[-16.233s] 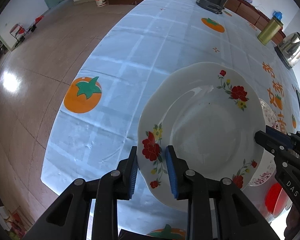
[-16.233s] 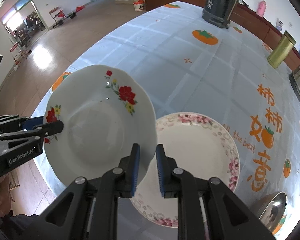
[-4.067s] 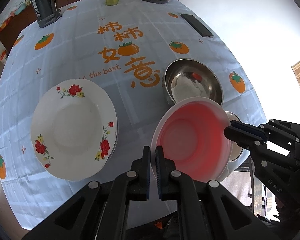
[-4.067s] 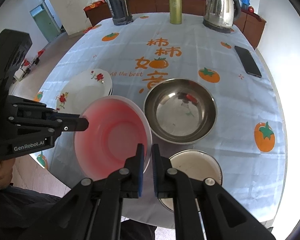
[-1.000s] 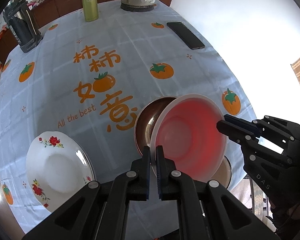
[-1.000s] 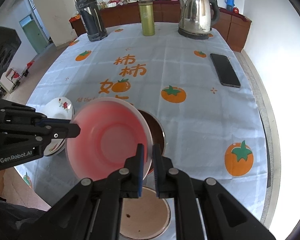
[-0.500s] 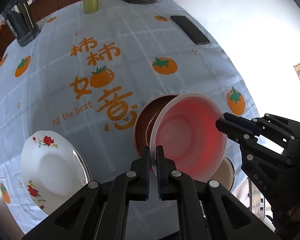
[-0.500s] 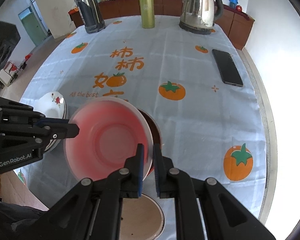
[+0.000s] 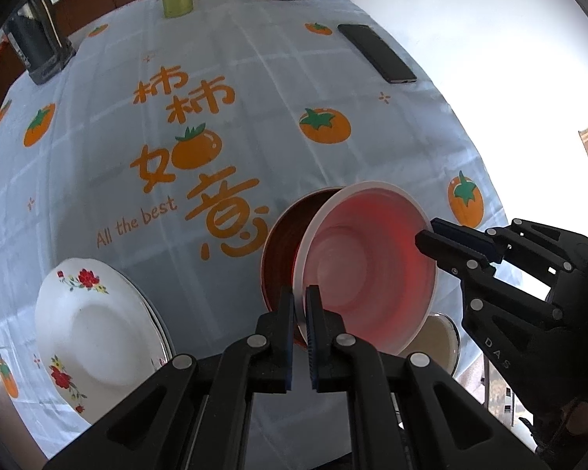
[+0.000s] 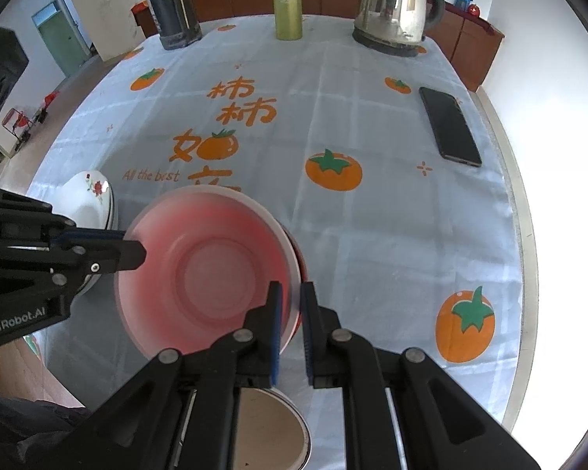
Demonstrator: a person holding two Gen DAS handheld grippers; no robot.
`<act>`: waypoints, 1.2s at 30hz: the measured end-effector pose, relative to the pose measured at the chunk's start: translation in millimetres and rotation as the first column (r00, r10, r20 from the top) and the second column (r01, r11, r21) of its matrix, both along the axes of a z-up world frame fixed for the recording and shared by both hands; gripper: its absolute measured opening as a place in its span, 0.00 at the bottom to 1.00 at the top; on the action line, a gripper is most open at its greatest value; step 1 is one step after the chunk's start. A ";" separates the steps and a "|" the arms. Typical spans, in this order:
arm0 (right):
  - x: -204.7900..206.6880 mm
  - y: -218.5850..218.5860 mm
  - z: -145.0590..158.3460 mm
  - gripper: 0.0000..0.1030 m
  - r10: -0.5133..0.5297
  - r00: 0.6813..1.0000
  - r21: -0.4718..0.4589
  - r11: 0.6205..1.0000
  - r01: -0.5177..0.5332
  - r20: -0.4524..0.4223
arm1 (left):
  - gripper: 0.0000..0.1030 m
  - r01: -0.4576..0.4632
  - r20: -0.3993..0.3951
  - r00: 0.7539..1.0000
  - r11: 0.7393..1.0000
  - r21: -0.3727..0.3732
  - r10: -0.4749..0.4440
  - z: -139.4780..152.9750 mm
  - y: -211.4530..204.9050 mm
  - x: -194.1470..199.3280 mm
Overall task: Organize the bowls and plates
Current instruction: 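Lower the pink plastic bowl into the steel bowl with both tools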
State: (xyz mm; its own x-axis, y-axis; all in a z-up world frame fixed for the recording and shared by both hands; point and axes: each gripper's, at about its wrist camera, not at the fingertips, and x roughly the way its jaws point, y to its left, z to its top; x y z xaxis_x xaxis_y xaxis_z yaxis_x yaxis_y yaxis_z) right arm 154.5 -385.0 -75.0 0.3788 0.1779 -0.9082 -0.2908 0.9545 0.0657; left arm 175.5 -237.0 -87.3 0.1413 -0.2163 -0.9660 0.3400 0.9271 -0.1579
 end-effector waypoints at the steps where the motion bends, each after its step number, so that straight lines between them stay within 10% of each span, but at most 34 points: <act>1: 0.5 0.7 -0.5 0.10 0.002 1.000 -0.002 1.000 -0.002 -0.002 | 0.06 -0.003 -0.006 1.000 1.000 0.000 0.003 -1.4 0.8 0.1; 36: 22.8 12.5 -26.1 0.11 0.033 0.999 -0.033 0.999 -0.034 -0.039 | 0.08 -0.037 -0.088 0.995 0.999 -0.010 0.036 -28.5 8.5 14.4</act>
